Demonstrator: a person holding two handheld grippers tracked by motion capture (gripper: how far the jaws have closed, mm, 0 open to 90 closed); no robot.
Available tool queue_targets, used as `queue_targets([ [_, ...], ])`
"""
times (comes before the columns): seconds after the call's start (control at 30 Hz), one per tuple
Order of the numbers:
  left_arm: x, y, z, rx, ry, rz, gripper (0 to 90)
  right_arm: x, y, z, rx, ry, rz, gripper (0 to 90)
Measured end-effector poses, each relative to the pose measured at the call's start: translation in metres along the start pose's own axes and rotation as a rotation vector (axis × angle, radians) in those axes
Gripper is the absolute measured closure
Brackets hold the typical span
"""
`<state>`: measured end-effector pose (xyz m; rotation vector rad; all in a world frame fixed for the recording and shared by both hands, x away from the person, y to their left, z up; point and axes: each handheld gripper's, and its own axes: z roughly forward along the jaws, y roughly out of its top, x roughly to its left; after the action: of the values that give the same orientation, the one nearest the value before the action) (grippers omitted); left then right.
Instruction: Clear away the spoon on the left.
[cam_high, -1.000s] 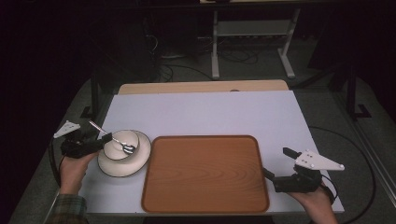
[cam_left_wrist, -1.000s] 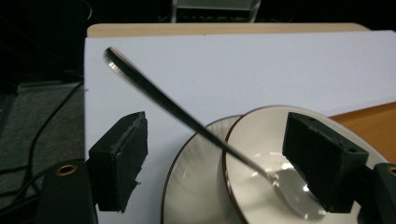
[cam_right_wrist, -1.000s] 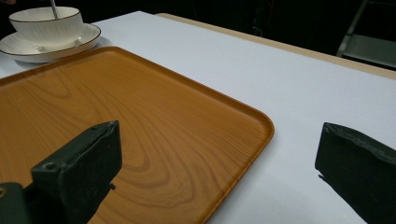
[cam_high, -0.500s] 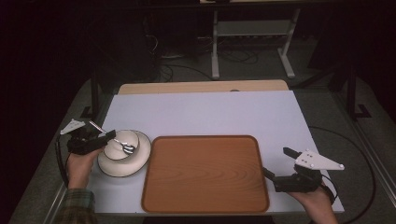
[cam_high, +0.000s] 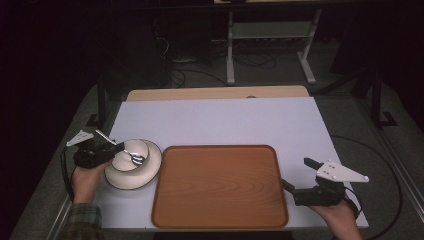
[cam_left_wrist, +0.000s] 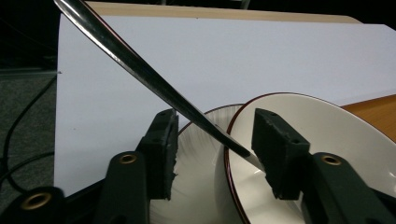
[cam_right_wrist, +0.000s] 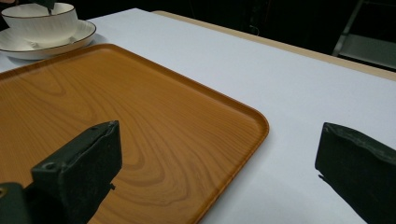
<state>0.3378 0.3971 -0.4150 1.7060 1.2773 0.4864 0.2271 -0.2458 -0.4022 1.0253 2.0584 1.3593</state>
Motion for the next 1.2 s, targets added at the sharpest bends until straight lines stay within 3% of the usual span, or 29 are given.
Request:
queue_targets([
  [0.27, 0.0, -0.001, 0.0, 0.008, -0.011, 0.02, 61.5, -0.001, 0.0, 0.0, -0.001, -0.003, 0.001, 0.0],
  [0.53, 0.0, 0.0, -0.002, 0.004, -0.016, 0.015, 68.0, -0.001, 0.0, -0.001, -0.002, -0.003, 0.005, 0.0],
  [0.83, 0.002, 0.003, -0.012, -0.04, -0.011, 0.006, 76.5, -0.001, 0.0, -0.001, -0.004, -0.004, 0.005, 0.0],
  [1.2, -0.009, 0.014, -0.019, -0.07, -0.041, 0.042, 82.8, -0.001, 0.0, -0.001, -0.003, -0.003, 0.004, 0.0],
])
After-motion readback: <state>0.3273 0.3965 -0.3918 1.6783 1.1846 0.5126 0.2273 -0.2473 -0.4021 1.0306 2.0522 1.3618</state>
